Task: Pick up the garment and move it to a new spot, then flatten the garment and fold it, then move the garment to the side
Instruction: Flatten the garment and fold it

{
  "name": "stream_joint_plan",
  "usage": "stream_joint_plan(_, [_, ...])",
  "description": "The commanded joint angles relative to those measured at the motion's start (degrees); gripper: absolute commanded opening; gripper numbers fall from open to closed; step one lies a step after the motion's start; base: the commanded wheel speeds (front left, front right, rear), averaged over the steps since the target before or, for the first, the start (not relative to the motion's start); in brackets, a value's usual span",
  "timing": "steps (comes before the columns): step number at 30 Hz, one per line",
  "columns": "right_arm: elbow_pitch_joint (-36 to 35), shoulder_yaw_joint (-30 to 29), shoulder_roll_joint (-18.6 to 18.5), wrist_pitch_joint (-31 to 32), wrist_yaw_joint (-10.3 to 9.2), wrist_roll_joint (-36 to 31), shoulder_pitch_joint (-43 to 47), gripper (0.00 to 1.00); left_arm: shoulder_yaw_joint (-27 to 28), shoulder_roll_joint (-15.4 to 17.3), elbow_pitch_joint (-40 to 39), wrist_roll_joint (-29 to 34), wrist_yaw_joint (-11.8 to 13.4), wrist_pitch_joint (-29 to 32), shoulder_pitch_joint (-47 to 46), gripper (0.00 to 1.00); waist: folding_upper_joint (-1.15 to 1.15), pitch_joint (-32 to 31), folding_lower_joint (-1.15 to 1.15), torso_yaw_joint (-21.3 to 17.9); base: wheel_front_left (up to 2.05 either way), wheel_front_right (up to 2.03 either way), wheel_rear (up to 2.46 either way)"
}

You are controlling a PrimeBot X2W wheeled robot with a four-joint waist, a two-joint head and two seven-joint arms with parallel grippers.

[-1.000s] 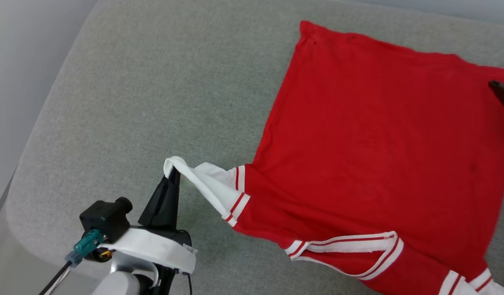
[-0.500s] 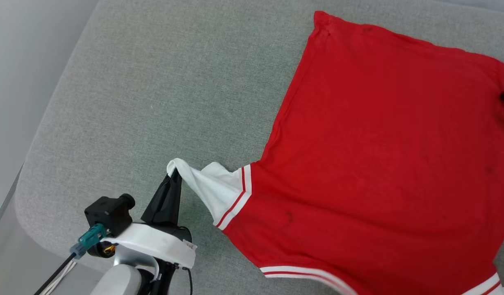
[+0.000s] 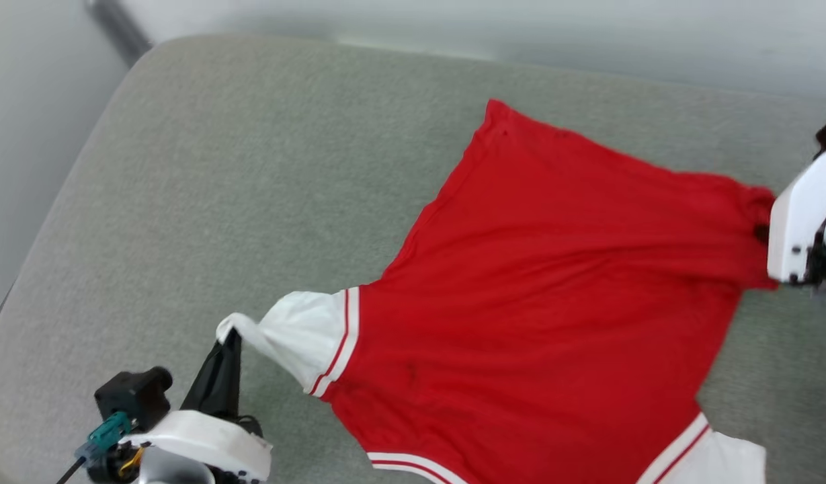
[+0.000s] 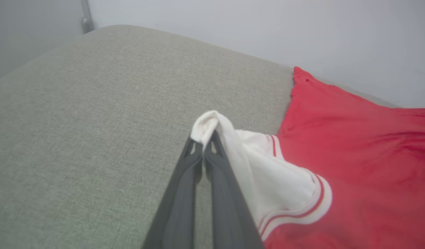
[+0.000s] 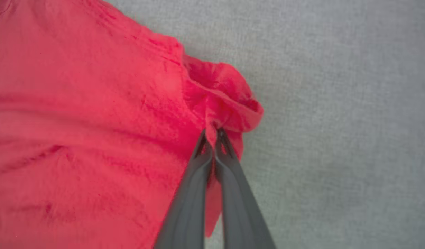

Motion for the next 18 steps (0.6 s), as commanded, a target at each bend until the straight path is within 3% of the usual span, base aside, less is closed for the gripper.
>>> stream_joint_plan(1, [-1.11, 0.64, -0.69, 0.27, -0.02, 0.68, 2.22, 0.00, 0.41, 0.46, -0.10, -0.11, 0.47, 0.02, 0.92, 0.00, 0.00, -3.54, 0.00, -3.78, 0.00, 0.00, 0.00])
stream_joint_plan(6, [-13.72, 1.17, -3.84, 2.57, -0.03, 5.53, 18.44, 0.00, 2.18, 2.61, -0.41, -0.99, 2.93, 1.43, 5.48, 0.00, 0.00, -8.04, 0.00, -9.51, 0.00, 0.00, 0.00])
stream_joint_plan(10, [-20.56, -1.19, -3.62, 3.90, -0.03, 6.26, 28.07, 0.00, 2.99, 3.67, -0.80, -0.99, 4.25, 2.02, 7.55, 0.00, 0.00, -9.45, 0.00, -12.06, 0.00, 0.00, 0.00])
stream_joint_plan(17, [-34.73, -8.71, 3.22, 7.64, -0.02, 4.45, 49.39, 0.00, 3.22, 4.98, -2.63, -1.27, 5.70, 3.79, 10.54, 0.00, 0.00, -10.53, 0.00, -16.11, 0.00, 0.00, 0.00])
stream_joint_plan(18, [-36.01, -9.43, 4.94, 8.11, -0.03, 4.68, 51.56, 0.04, 3.11, 4.96, -2.97, -1.27, 5.93, 3.91, 10.67, 0.00, 0.00, -10.52, 0.00, -16.47, 0.00, 0.00, 0.00])
